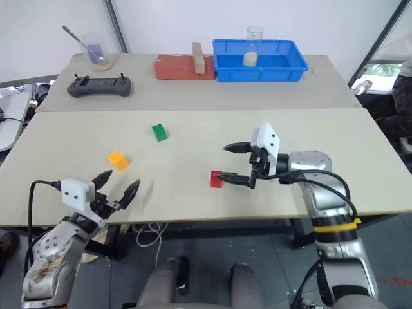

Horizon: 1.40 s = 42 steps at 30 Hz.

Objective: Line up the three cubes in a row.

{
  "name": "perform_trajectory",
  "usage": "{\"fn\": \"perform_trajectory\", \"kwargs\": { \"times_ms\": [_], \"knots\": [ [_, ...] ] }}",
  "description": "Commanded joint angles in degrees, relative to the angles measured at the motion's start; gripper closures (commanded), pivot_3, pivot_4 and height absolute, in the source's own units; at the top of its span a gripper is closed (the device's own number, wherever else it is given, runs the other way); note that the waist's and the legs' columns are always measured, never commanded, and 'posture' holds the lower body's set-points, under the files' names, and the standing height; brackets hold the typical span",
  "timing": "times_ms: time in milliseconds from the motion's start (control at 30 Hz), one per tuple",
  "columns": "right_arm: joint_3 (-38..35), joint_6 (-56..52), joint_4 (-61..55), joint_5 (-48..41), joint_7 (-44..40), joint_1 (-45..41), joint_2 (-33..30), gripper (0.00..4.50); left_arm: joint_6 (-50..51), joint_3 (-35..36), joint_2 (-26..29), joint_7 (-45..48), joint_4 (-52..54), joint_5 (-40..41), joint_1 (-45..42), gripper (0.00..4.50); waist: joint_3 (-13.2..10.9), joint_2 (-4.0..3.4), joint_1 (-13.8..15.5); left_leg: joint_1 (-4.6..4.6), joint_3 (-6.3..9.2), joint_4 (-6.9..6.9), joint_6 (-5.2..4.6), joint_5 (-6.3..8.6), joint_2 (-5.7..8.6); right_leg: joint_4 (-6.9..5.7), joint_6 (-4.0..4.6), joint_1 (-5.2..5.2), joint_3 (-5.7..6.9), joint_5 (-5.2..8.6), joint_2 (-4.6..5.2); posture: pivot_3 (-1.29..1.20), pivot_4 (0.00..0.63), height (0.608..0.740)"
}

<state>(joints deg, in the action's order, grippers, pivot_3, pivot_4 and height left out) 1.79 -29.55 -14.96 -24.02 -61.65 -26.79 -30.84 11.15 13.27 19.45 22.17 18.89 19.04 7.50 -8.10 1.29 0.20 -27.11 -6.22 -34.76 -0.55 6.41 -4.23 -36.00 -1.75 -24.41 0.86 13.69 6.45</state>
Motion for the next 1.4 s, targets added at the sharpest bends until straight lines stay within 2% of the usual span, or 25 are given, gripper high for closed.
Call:
{"fn": "perform_trajectory", "kwargs": {
  "times_ms": [33, 300, 600, 800, 1067, 1400],
  "knots": [
    [-1.68, -9.90, -12.62, -4.49, 8.81, 2.02, 0.28, 0.04, 0.96, -1.79, -1.88, -3.45, -0.65, -1.80, -3.61, 0.00, 0.02, 0.03, 0.30, 0.01, 0.00, 0.00, 0.00, 0.00, 0.00, 0.05, 0.00, -0.04, 0.03, 0.00, 0.01, 0.00, 0.150, 0.740],
    [-3.30, -15.42, -17.75, -6.31, 18.81, 1.75, 0.88, 0.04, 1.98, -11.27, -9.97, -10.22, -10.84, -9.02, -17.93, 0.00, 0.02, 0.11, 1.26, -0.16, -0.02, -0.05, 0.00, 0.00, 0.17, 0.23, -0.15, -0.04, 0.10, -0.16, 0.11, 0.00, 0.150, 0.740],
    [-5.40, -16.32, -19.12, -7.24, 23.66, 1.08, -1.05, 0.04, -6.79, -11.39, -17.38, -23.14, -34.43, -17.00, -32.67, 0.00, -0.05, 0.23, 0.99, -0.18, 0.18, -0.18, -0.07, -0.04, 0.18, 0.15, -0.49, 0.22, 0.04, -0.33, -0.09, 0.00, 0.150, 0.740],
    [-6.65, -18.01, -21.82, -8.98, 26.16, 2.23, -1.91, 0.04, -13.82, -11.05, -19.64, -26.88, -51.14, -18.74, -42.66, 0.00, -0.13, 0.38, 1.23, -0.23, 0.21, -0.22, -0.07, -0.04, 0.21, 0.16, -0.48, 0.23, 0.05, -0.32, -0.07, 0.00, 0.150, 0.740],
    [-7.00, -18.35, -22.66, -10.14, 28.25, 2.45, -2.74, 0.04, -17.88, -7.57, -20.01, -33.42, -67.31, -18.36, -53.47, 0.00, -0.25, 0.58, 1.15, -0.25, 0.22, -0.21, -0.07, -0.04, 0.23, 0.18, -0.57, 0.22, 0.05, -0.37, -0.07, 0.00, 0.150, 0.740],
    [-6.84, -19.05, -23.15, -12.45, 29.49, 0.02, -3.09, 0.04, -20.06, -4.59, -19.15, -37.12, -78.81, -18.36, -60.61, 0.00, -0.32, 0.70, 1.09, -0.27, 0.25, -0.20, -0.07, -0.04, 0.25, 0.17, -0.65, 0.21, 0.06, -0.40, -0.08, 0.00, 0.150, 0.740]
  ]
}}
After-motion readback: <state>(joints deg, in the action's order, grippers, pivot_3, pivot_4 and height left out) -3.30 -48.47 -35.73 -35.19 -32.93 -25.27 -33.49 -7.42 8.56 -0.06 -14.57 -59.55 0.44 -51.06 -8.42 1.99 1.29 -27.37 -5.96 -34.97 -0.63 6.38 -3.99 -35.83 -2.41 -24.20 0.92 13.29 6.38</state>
